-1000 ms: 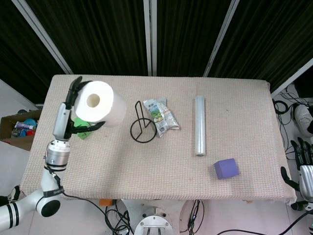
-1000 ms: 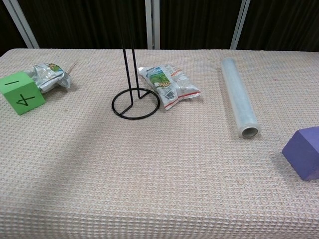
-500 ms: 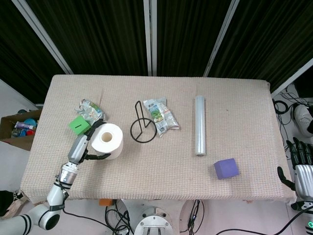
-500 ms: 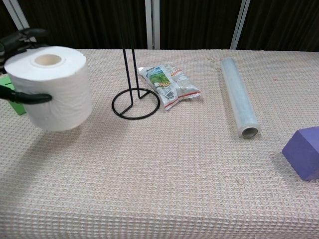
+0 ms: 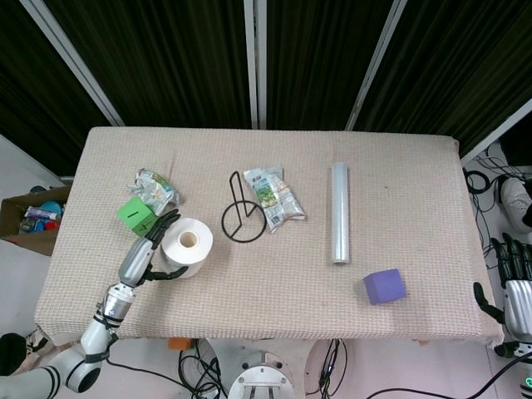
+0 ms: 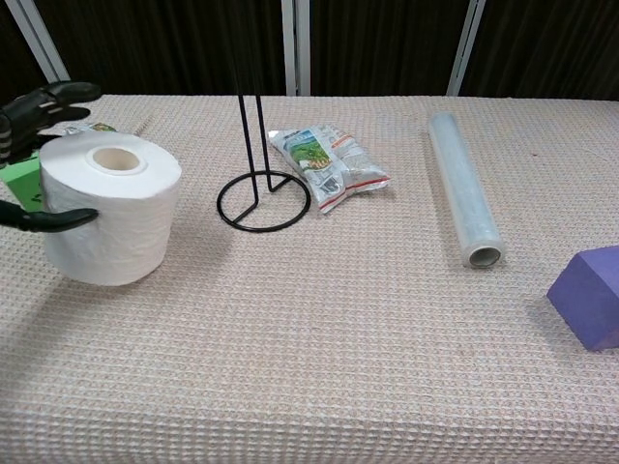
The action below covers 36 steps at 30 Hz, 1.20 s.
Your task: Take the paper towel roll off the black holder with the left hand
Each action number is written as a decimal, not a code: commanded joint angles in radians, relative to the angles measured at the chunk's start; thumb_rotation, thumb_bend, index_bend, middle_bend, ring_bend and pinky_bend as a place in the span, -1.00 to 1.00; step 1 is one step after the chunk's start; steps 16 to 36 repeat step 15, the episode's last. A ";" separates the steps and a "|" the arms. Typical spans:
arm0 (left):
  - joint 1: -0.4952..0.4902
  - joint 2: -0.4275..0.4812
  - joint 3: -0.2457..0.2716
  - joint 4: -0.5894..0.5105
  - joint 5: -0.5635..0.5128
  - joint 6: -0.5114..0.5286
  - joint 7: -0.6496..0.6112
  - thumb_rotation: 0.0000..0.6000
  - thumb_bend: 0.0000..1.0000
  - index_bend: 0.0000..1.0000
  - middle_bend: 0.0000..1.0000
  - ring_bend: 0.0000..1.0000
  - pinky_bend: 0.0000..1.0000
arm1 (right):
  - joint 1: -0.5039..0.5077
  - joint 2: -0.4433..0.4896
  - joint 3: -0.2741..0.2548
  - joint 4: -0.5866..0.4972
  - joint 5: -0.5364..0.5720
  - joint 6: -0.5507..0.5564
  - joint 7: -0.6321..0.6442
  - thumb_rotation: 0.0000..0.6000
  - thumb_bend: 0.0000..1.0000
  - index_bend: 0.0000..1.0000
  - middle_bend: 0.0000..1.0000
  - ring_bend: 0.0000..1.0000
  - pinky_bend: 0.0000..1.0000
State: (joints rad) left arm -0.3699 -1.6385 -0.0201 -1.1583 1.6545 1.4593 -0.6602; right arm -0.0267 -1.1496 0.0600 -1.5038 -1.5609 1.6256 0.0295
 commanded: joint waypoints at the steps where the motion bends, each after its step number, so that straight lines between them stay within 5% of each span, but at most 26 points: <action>1: 0.046 0.086 0.008 -0.057 0.031 0.102 0.072 0.41 -0.73 -1.00 -1.00 -1.00 -0.63 | -0.003 0.002 -0.001 0.007 -0.005 0.007 0.000 1.00 -0.35 -1.00 -1.00 -1.00 -1.00; 2: 0.063 0.138 0.023 -0.082 0.043 0.118 0.127 0.13 -0.73 -1.00 -1.00 -1.00 -0.63 | -0.005 0.002 -0.002 0.013 -0.007 0.011 -0.004 1.00 -0.35 -1.00 -1.00 -1.00 -1.00; 6: 0.135 0.335 0.074 -0.209 0.033 0.131 0.405 -0.28 -0.76 -0.87 -1.00 -1.00 -0.62 | -0.007 -0.005 -0.006 0.033 -0.008 0.010 -0.016 1.00 -0.35 -1.00 -1.00 -1.00 -1.00; 11: 0.245 0.425 0.111 -0.276 0.024 0.222 0.636 -0.37 -0.80 -0.84 -1.00 -1.00 -0.62 | -0.002 -0.020 -0.012 0.063 0.021 -0.033 -0.013 1.00 -0.35 -1.00 -1.00 -1.00 -1.00; 36: 0.291 0.447 0.138 -0.298 0.022 0.236 0.662 -0.36 -0.81 -0.86 -1.00 -0.99 -0.62 | 0.002 -0.030 -0.019 0.076 0.025 -0.054 -0.022 1.00 -0.35 -1.00 -1.00 -1.00 -1.00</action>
